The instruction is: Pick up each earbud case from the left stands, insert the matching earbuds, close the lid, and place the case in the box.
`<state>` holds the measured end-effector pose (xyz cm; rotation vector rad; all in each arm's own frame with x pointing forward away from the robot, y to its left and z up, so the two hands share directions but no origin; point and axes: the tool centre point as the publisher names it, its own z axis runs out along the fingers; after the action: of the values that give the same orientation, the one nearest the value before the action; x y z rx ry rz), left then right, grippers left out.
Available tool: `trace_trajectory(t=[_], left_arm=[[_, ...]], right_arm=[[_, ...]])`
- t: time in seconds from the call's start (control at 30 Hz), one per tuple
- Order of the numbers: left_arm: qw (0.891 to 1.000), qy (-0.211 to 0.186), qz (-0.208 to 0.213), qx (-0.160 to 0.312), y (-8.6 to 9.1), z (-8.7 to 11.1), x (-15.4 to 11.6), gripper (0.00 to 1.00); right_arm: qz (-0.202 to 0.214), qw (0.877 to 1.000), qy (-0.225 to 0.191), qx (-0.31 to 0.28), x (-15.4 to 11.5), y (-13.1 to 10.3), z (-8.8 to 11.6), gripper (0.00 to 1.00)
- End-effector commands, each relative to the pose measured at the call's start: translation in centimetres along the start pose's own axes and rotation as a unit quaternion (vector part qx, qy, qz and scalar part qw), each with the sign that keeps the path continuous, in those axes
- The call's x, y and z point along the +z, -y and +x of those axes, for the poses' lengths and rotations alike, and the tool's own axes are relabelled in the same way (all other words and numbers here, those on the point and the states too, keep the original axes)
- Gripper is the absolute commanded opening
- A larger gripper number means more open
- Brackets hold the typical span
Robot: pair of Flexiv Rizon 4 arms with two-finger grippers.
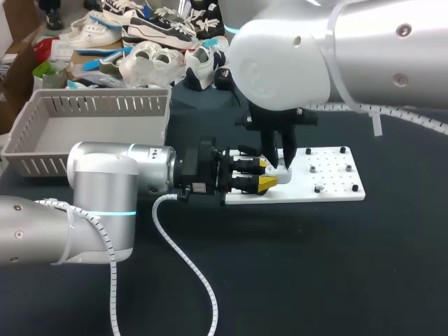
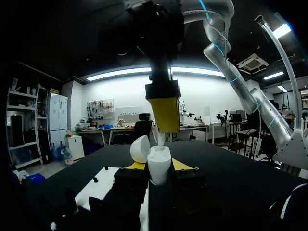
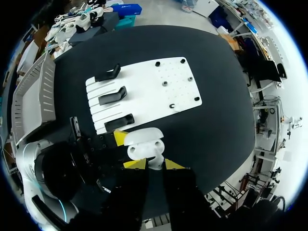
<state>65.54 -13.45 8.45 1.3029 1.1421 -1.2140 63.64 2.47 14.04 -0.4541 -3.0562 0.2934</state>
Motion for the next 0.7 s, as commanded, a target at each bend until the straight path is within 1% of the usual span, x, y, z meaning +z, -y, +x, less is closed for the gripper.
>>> trace_trajectory(t=[0.03,0.7], left_arm=[[1.000,0.000,-0.002,0.001,0.03,0.07,0.07,0.00],[1.000,0.000,-0.002,0.001,0.03,0.07,0.07,0.00]], right_arm=[[0.003,1.000,-0.001,0.000,0.26,-0.20,-0.28,0.00],[0.012,1.000,-0.003,0.004,1.06,0.02,-0.58,0.00]])
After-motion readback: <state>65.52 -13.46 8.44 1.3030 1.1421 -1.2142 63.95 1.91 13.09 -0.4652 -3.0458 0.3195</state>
